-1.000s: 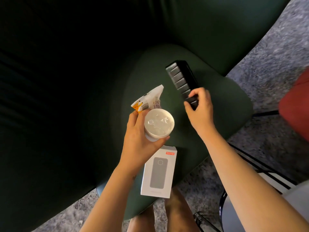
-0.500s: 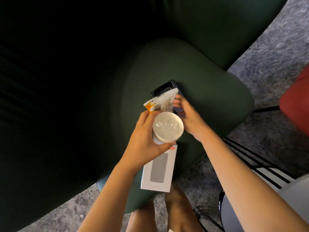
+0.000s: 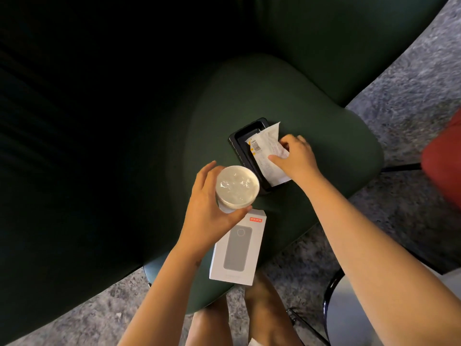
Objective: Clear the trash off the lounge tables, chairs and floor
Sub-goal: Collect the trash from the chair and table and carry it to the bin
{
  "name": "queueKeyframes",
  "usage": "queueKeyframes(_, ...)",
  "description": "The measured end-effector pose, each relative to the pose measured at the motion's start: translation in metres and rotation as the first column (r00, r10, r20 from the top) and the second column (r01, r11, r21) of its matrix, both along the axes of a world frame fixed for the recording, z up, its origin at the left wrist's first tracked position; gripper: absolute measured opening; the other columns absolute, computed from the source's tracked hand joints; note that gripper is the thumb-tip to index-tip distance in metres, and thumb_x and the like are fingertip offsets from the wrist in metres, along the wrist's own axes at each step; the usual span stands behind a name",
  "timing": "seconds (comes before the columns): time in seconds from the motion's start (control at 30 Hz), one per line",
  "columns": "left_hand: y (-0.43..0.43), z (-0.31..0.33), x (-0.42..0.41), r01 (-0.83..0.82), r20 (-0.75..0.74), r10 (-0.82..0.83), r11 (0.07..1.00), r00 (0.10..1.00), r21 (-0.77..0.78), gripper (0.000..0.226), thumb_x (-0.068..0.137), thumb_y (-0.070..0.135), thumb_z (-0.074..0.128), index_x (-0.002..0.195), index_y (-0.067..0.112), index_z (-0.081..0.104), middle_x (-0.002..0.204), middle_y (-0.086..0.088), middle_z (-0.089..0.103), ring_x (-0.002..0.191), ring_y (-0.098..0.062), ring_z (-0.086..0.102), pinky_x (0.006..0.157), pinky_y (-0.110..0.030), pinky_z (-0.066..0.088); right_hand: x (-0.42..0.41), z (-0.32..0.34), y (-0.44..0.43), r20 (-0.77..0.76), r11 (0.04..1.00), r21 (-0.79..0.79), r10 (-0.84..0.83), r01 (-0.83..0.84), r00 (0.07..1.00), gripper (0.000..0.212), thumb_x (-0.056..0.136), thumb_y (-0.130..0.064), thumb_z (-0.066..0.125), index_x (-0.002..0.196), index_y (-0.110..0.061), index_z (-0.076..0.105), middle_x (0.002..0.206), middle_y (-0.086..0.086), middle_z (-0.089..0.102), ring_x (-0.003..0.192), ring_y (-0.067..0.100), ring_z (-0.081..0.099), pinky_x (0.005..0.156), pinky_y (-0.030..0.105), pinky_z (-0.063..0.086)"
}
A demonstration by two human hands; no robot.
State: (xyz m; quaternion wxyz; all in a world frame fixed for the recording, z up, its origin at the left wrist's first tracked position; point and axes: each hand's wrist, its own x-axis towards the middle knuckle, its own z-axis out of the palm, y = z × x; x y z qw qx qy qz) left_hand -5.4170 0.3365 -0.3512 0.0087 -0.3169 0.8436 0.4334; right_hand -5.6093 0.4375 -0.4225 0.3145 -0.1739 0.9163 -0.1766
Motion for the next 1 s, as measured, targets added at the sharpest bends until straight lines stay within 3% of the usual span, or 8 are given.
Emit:
queueKeyframes(0.1, -0.001, -0.005, 0.013, -0.053, 0.023, 0.053, 0.999, 0.998, 0.003, 0.077, 0.062, 0.038, 0.083, 0.126, 0.020, 0.045, 0.129, 0.008, 0.040, 0.113, 0.006, 0.033, 0.089, 0.007, 0.020, 0.005, -0.009, -0.004, 0.019, 0.997, -0.015, -0.081, 0.081, 0.997, 0.057, 0.076, -0.023, 0.074, 0.122, -0.010, 0.042, 0.130, 0.013, 0.045, 0.119, 0.029, 0.044, 0.095, 0.039, 0.040)
queueKeyframes(0.23, 0.001, -0.011, 0.031, -0.113, 0.044, 0.111, 0.993, 0.993, 0.037, 0.078, 0.060, 0.034, 0.085, 0.125, 0.020, 0.044, 0.120, 0.013, 0.041, 0.105, 0.006, 0.038, 0.088, 0.005, 0.026, 0.008, -0.020, -0.006, 0.046, 0.993, 0.062, -0.100, 0.098, 0.994, 0.066, 0.078, -0.029, 0.072, 0.131, -0.007, 0.039, 0.136, 0.014, 0.042, 0.124, 0.032, 0.041, 0.096, 0.043, 0.039)
queueKeyframes(0.37, 0.002, -0.014, 0.039, -0.133, 0.044, 0.131, 0.990, 0.990, 0.054, 0.075, 0.061, 0.035, 0.085, 0.121, 0.030, 0.041, 0.117, 0.016, 0.041, 0.102, 0.015, 0.039, 0.085, 0.005, 0.029, 0.012, -0.024, -0.007, -0.016, 0.988, 0.099, -0.121, 0.122, 0.993, 0.063, 0.081, -0.030, 0.070, 0.131, -0.007, 0.040, 0.135, 0.015, 0.045, 0.123, 0.032, 0.043, 0.096, 0.044, 0.040)
queueKeyframes(0.57, 0.000, -0.012, 0.047, -0.149, 0.012, 0.148, 0.987, 0.989, 0.067, 0.074, 0.061, 0.033, 0.084, 0.122, 0.027, 0.042, 0.116, 0.015, 0.041, 0.104, 0.023, 0.036, 0.082, 0.007, 0.026, 0.022, -0.026, -0.008, -0.063, 0.957, 0.174, -0.224, 0.232, 0.973, 0.046, 0.083, -0.025, 0.068, 0.120, -0.004, 0.050, 0.125, 0.015, 0.054, 0.115, 0.032, 0.052, 0.094, 0.043, 0.044)
queueKeyframes(0.7, 0.000, -0.009, 0.057, -0.154, 0.011, 0.154, 0.985, 0.988, 0.078, 0.076, 0.062, 0.034, 0.084, 0.124, 0.025, 0.042, 0.116, 0.015, 0.041, 0.105, 0.021, 0.037, 0.081, 0.006, 0.028, 0.026, -0.019, -0.003, 0.004, 0.912, 0.099, -0.401, 0.399, 0.916, 0.042, 0.083, -0.021, 0.067, 0.117, -0.005, 0.048, 0.122, 0.016, 0.055, 0.106, 0.033, 0.058, 0.080, 0.041, 0.053)
queueKeyframes(0.8, 0.000, -0.005, 0.065, -0.161, 0.000, 0.162, 0.982, 0.987, 0.094, 0.076, 0.062, 0.033, 0.084, 0.125, 0.025, 0.042, 0.117, 0.015, 0.041, 0.104, 0.017, 0.040, 0.080, 0.007, 0.029, 0.028, -0.003, 0.008, 0.031, 0.888, 0.003, -0.460, 0.460, 0.887, 0.047, 0.083, -0.019, 0.067, 0.122, -0.007, 0.045, 0.123, 0.014, 0.054, 0.105, 0.030, 0.058, 0.069, 0.032, 0.049)
queueKeyframes(1.0, -0.006, 0.007, 0.079, -0.141, -0.025, 0.143, 0.988, 0.989, 0.057, 0.079, 0.062, 0.033, 0.084, 0.128, 0.021, 0.042, 0.117, 0.014, 0.040, 0.100, 0.004, 0.040, 0.078, 0.007, 0.030, 0.072, 0.038, 0.045, 0.230, 0.756, -0.138, -0.604, 0.640, 0.763, 0.048, 0.081, -0.018, 0.070, 0.123, -0.009, 0.048, 0.122, 0.010, 0.056, 0.100, 0.021, 0.055, 0.074, 0.029, 0.044)
